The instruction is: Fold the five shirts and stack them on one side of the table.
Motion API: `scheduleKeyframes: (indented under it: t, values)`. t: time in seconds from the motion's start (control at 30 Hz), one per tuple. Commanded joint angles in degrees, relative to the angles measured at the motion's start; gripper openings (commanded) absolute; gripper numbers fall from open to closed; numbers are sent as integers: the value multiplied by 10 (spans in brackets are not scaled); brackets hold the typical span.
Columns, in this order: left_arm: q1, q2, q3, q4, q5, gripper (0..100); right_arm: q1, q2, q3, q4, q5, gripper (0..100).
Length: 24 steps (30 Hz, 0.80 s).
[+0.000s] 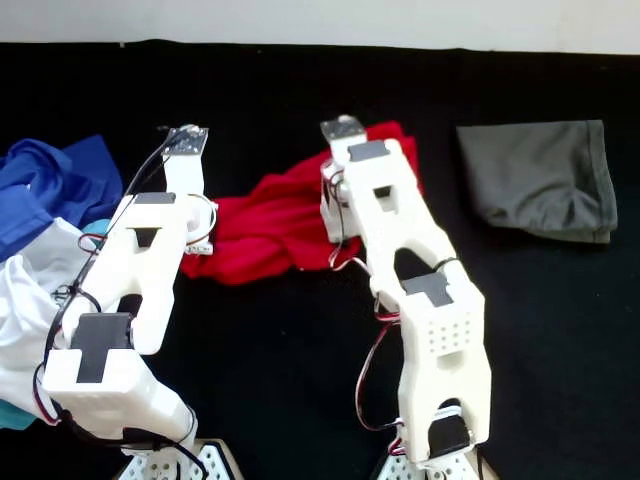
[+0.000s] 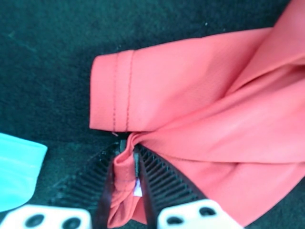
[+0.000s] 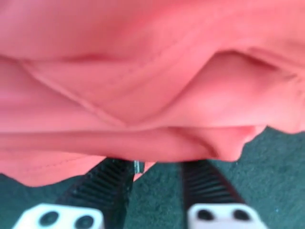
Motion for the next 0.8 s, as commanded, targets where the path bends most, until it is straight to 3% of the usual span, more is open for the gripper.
scheduleKeyframes:
  t: [0.0, 0.17, 0.47, 0.6, 0.77]
  values:
    - [-4, 2, -12, 0, 2, 9, 2, -65, -30, -3, 1, 11]
    - [-4, 2, -12, 0, 2, 9, 4, -142, -33, 28, 3, 5]
    - [-4, 2, -12, 0, 2, 9, 5, -248, -29, 175, 8, 5]
    - [-4, 2, -12, 0, 2, 9, 3, -274, -26, 239, 59, 5]
    - [-4, 2, -12, 0, 2, 9, -9, -280, 80, 234, 146, 5]
